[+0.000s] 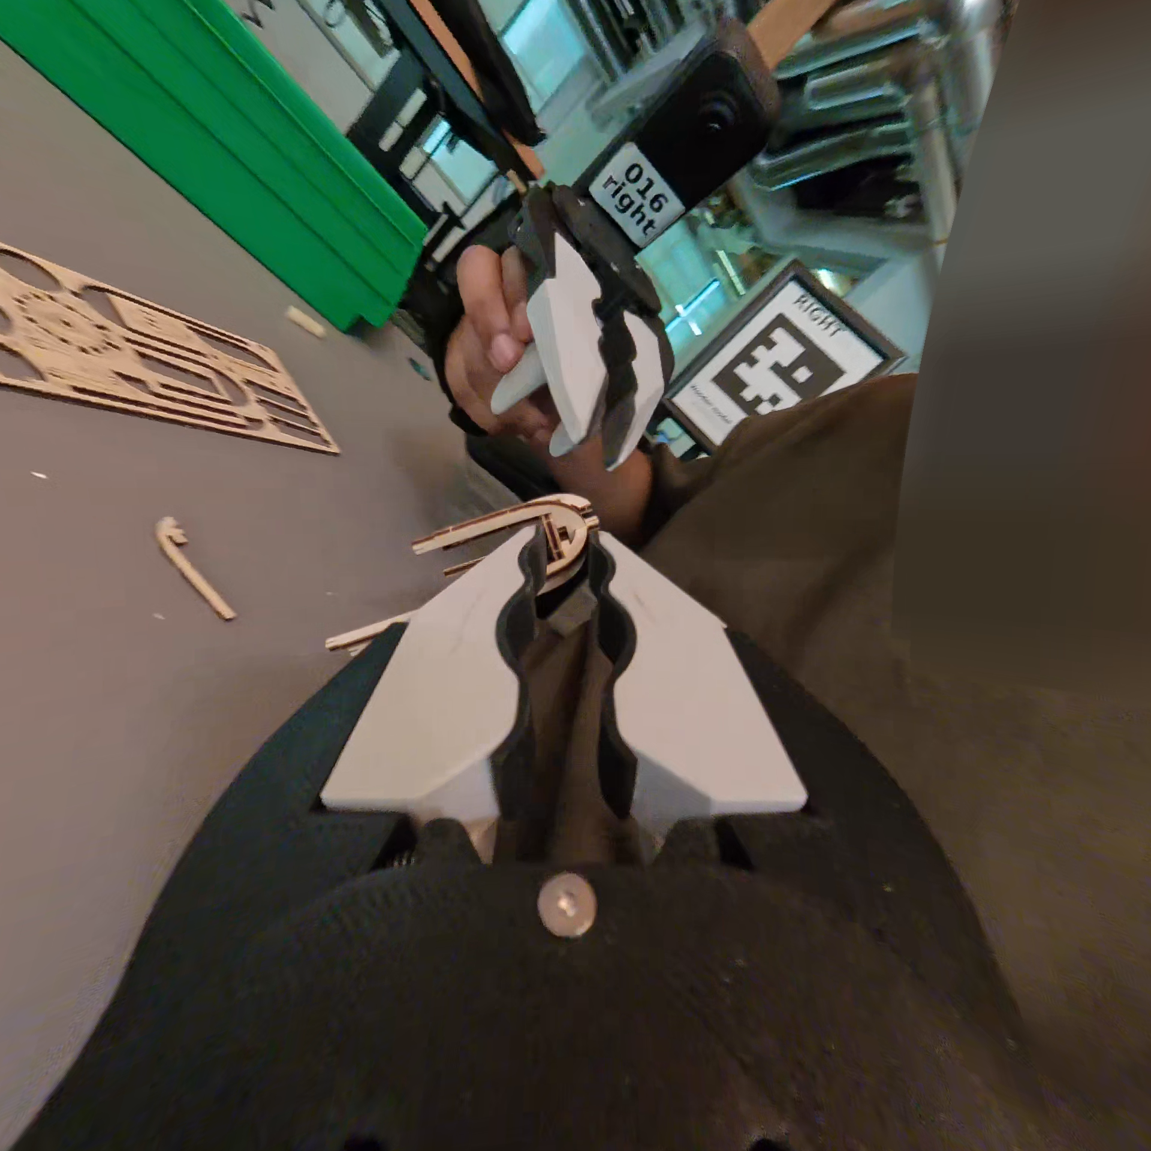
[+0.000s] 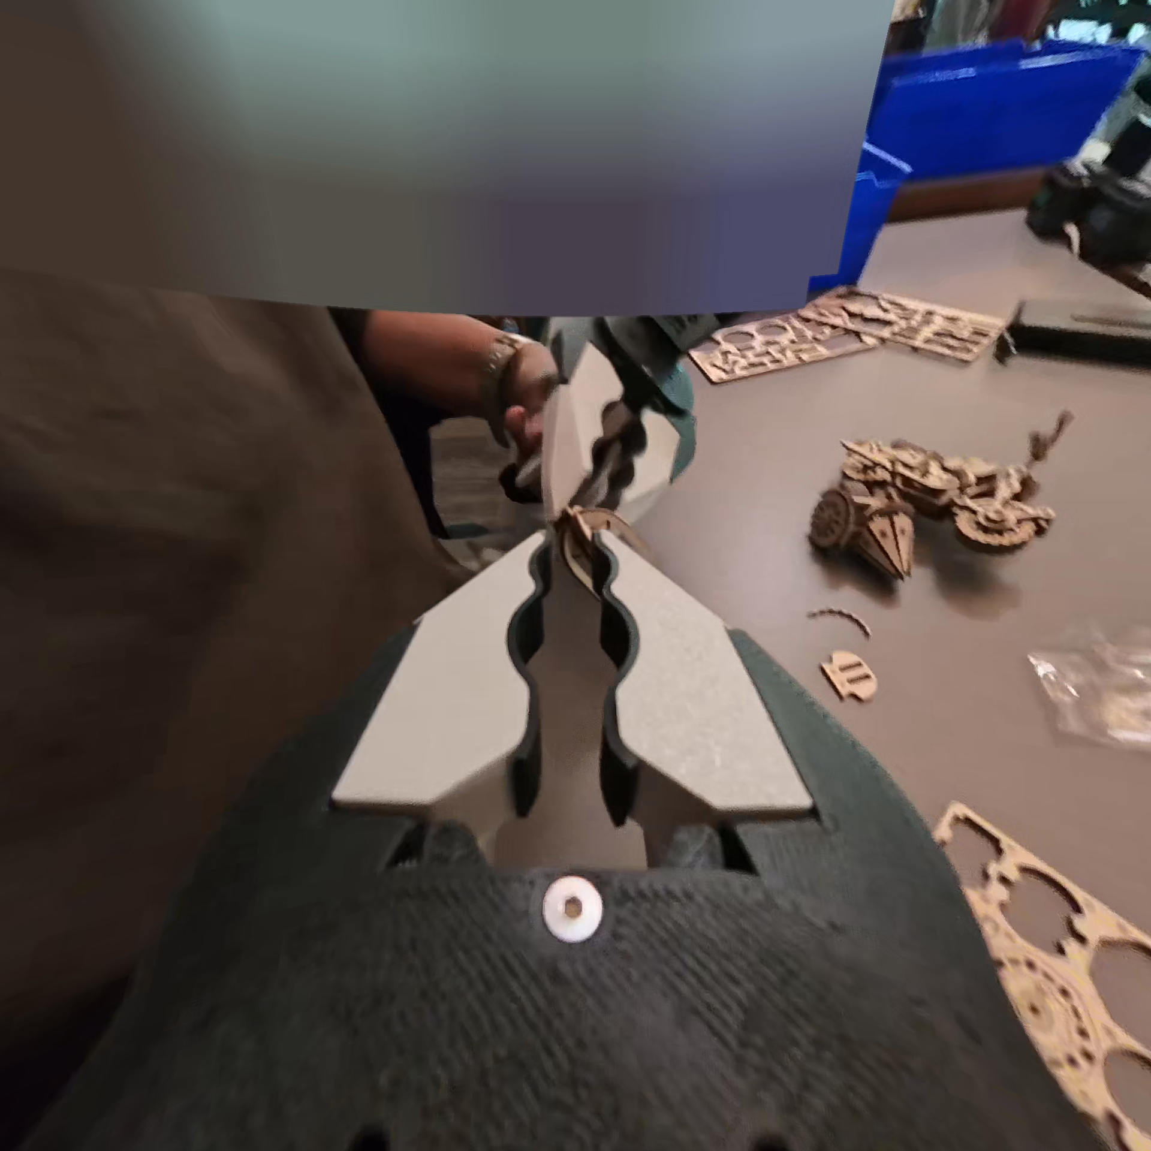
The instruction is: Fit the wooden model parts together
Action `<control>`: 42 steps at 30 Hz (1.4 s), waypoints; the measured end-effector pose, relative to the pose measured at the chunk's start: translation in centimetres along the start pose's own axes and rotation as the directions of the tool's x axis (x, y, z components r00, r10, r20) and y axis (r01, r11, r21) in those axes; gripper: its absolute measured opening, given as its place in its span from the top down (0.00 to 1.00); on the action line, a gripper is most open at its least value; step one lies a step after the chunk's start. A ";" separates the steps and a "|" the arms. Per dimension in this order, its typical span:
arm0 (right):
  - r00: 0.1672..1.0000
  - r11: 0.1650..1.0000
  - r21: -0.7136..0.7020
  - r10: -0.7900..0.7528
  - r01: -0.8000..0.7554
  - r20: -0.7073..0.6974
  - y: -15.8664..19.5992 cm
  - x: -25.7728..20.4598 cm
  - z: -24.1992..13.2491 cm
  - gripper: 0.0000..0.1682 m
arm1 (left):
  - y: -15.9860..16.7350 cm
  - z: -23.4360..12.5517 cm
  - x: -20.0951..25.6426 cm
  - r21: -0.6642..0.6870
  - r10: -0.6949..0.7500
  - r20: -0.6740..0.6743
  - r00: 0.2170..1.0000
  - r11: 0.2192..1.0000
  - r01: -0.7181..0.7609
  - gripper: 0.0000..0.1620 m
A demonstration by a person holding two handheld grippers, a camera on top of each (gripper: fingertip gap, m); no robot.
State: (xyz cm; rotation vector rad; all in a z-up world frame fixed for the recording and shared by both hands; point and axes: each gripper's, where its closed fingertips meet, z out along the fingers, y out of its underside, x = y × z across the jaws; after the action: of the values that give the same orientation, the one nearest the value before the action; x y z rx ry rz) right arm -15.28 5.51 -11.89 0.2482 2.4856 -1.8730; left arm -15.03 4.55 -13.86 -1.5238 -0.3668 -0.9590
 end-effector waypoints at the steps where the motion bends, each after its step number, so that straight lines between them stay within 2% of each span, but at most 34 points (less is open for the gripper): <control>1: 1.000 1.000 0.002 -0.019 0.019 0.008 -0.1 -0.3 0.1 0.94 | 0.0 0.0 0.3 -0.001 -0.020 -0.026 0.999 1.000 0.020 0.93; 5: 0.994 0.992 -0.061 -0.109 0.107 -0.018 0.7 -0.7 0.9 0.96 | 0.4 0.3 1.1 -0.017 -0.064 -0.086 0.994 0.998 0.062 0.93; 10: 0.987 0.986 -0.062 -0.158 0.158 0.003 0.5 -1.6 1.2 0.98 | 1.0 0.7 1.5 -0.048 -0.103 -0.125 0.987 0.994 0.098 0.93; 34: 0.965 0.983 -0.160 -0.041 0.084 0.259 2.3 -5.4 1.9 0.99 | 4.6 1.2 3.2 -0.256 -0.140 -0.196 0.971 0.963 0.087 0.94; 42: 0.951 0.959 -0.242 -0.073 0.150 0.300 3.2 -6.8 2.3 0.99 | 6.1 1.6 3.5 -0.335 -0.178 -0.194 0.965 0.936 0.106 0.94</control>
State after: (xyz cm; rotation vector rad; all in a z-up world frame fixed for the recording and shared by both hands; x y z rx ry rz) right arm -8.34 3.38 -14.87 -0.1655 2.5440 -1.4590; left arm -8.04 3.70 -15.24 -1.6776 -0.1660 -1.3431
